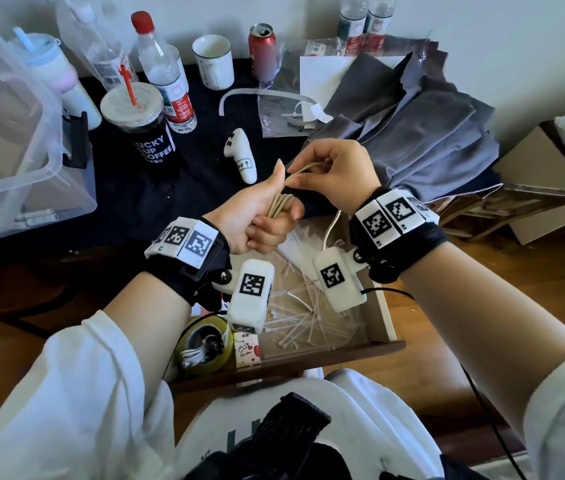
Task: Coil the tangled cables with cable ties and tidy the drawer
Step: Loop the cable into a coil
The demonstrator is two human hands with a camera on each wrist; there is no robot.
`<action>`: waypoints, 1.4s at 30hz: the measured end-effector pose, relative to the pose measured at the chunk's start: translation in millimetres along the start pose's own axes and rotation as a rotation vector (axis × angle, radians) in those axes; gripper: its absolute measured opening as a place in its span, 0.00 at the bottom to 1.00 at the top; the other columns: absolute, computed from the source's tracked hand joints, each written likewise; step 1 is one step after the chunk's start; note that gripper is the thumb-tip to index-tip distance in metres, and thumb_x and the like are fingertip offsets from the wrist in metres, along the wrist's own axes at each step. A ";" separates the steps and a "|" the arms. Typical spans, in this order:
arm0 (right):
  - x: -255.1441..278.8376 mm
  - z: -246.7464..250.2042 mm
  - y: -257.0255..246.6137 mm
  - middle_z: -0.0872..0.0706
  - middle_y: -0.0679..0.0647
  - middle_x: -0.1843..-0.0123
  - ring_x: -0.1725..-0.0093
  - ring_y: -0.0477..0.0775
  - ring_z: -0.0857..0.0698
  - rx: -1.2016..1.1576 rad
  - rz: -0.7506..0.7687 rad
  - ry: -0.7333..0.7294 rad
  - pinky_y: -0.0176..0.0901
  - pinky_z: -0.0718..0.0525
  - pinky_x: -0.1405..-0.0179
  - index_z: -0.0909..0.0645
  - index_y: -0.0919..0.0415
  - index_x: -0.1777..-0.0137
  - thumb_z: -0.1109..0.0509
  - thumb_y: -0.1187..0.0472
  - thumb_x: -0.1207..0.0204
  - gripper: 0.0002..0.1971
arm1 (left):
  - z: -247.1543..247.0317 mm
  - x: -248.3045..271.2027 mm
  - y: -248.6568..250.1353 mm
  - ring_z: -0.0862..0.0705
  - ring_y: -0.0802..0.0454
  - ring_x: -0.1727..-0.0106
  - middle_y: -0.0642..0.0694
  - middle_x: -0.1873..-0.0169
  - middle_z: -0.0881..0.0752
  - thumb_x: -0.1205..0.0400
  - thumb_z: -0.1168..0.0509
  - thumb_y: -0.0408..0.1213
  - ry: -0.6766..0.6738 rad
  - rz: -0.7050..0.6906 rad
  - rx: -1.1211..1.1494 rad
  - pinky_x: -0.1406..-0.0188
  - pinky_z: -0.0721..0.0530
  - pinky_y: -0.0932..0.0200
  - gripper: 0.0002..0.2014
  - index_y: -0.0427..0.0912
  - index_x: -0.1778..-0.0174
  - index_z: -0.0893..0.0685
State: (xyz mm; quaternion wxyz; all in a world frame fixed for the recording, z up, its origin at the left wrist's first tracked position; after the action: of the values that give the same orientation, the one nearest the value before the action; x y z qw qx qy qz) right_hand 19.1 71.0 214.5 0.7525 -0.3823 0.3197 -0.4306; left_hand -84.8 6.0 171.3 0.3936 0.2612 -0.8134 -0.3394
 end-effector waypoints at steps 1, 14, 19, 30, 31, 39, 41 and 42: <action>0.2 -0.7 4.4 0.14 0.45 0.67 0.68 0.34 0.19 -0.075 -0.017 -0.010 0.30 0.19 0.57 0.15 0.56 0.63 0.21 0.63 0.34 0.05 | -2.3 2.4 2.6 0.46 0.63 0.89 0.56 0.89 0.43 0.21 0.63 0.65 -0.033 -0.040 0.026 0.86 0.46 0.73 0.36 0.47 0.76 0.20; 22.5 -54.0 15.7 0.24 0.39 0.81 0.80 0.37 0.28 0.037 -0.153 -0.358 0.26 0.30 0.71 0.16 0.57 0.42 0.39 0.58 0.17 0.12 | 10.9 10.5 55.2 0.25 0.62 0.79 0.55 0.77 0.22 0.11 0.53 0.38 0.214 -0.579 0.364 0.67 0.19 0.64 0.17 0.41 0.28 0.31; 19.9 -50.3 -0.7 0.18 0.51 0.69 0.68 0.47 0.24 0.328 -0.053 -0.433 0.44 0.26 0.60 0.13 0.60 0.52 0.34 0.54 0.21 0.11 | 19.9 -0.6 43.4 0.09 0.48 0.55 0.49 0.59 0.09 0.11 0.52 0.35 0.363 -0.531 0.180 0.40 0.31 0.41 0.28 0.49 0.17 0.55; 12.3 -16.8 -11.3 0.15 0.45 0.70 0.69 0.43 0.19 0.324 -0.010 -0.226 0.43 0.19 0.60 0.13 0.54 0.65 0.20 0.52 0.36 0.07 | 15.6 -8.9 10.3 0.31 0.60 0.85 0.38 0.82 0.21 0.12 0.53 0.31 0.326 -0.154 -0.217 0.72 0.19 0.58 0.16 0.31 0.50 0.20; 10.1 -11.3 -11.4 0.16 0.45 0.71 0.69 0.41 0.20 0.283 -0.014 -0.171 0.41 0.19 0.61 0.14 0.53 0.66 0.20 0.52 0.38 0.08 | 15.0 -6.8 6.9 0.36 0.60 0.88 0.46 0.88 0.28 0.11 0.55 0.35 0.294 -0.110 -0.249 0.72 0.22 0.57 0.20 0.36 0.63 0.23; 3.6 1.6 -3.0 0.18 0.48 0.73 0.72 0.38 0.26 0.101 0.008 -0.025 0.29 0.29 0.66 0.13 0.56 0.60 0.24 0.55 0.30 0.05 | 3.4 3.2 6.8 0.45 0.63 0.90 0.57 0.91 0.42 0.22 0.55 0.63 -0.060 -0.033 0.054 0.86 0.39 0.73 0.31 0.45 0.73 0.17; 3.0 -0.9 3.1 0.16 0.45 0.73 0.72 0.37 0.26 0.059 -0.003 -0.016 0.31 0.28 0.65 0.11 0.56 0.52 0.29 0.56 0.25 0.07 | -0.2 10.1 16.6 0.48 0.60 0.87 0.56 0.87 0.45 0.21 0.52 0.57 -0.172 -0.124 0.125 0.86 0.42 0.69 0.25 0.46 0.71 0.19; 2.6 -2.6 7.6 0.19 0.40 0.77 0.74 0.37 0.27 0.044 -0.022 -0.015 0.31 0.29 0.67 0.11 0.55 0.49 0.31 0.56 0.22 0.09 | -0.4 12.5 22.0 0.47 0.58 0.86 0.55 0.86 0.44 0.20 0.49 0.55 -0.217 -0.180 0.160 0.85 0.43 0.66 0.22 0.47 0.70 0.19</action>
State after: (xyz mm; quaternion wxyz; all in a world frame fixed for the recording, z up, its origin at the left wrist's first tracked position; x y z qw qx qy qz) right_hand 21.2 70.5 206.3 0.7583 -0.3723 0.3002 -0.4429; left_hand -94.9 11.2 194.0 0.2494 0.3253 -0.8489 -0.3337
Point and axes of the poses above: each hand's wrist, its own x-axis away from the middle knuckle, its own z-axis out of the back of the hand, y = z × x, the point moved 5 cm from there along -x, towards the middle knuckle
